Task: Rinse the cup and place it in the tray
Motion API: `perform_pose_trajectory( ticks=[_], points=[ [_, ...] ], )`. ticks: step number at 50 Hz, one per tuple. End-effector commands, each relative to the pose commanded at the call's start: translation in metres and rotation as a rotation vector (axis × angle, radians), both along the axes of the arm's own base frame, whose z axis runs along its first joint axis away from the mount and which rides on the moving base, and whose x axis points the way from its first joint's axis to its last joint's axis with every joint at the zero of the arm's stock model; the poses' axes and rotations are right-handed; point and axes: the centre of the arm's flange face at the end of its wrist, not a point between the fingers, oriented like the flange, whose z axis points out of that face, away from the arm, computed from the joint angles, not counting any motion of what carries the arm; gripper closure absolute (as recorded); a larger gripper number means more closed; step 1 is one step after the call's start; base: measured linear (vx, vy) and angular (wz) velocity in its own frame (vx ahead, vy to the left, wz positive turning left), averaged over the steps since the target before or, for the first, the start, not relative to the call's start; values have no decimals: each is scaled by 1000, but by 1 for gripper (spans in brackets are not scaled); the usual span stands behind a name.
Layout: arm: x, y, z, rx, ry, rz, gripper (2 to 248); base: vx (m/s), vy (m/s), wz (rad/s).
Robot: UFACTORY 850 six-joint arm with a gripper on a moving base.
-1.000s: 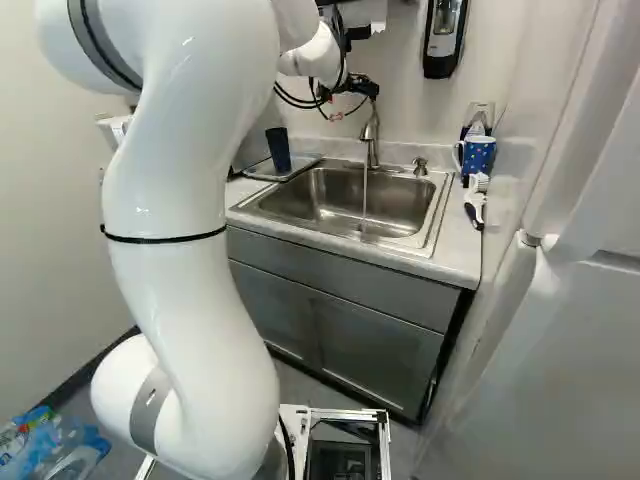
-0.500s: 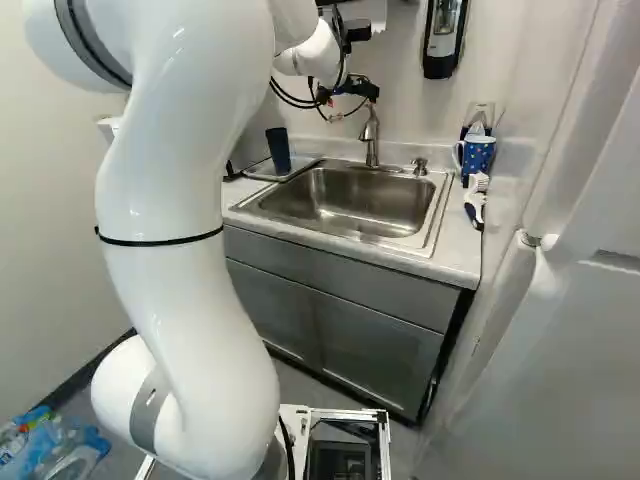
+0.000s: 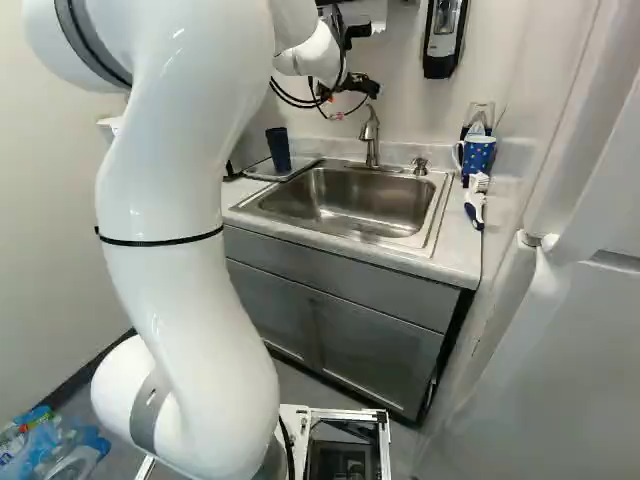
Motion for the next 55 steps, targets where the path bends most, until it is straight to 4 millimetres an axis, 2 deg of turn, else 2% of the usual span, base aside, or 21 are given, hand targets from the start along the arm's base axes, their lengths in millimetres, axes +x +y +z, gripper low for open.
perform_pose_trajectory(
  ticks=[11, 29, 55],
  points=[
    [-3, 6, 6, -1, -60, 1, 3, 0, 0, 0],
    [-18, 32, 8, 2, -53, 36, 3, 0, 0, 0],
    [-67, 57, 9, 10, -15, 64, 3, 0, 0, 0]
  ],
)
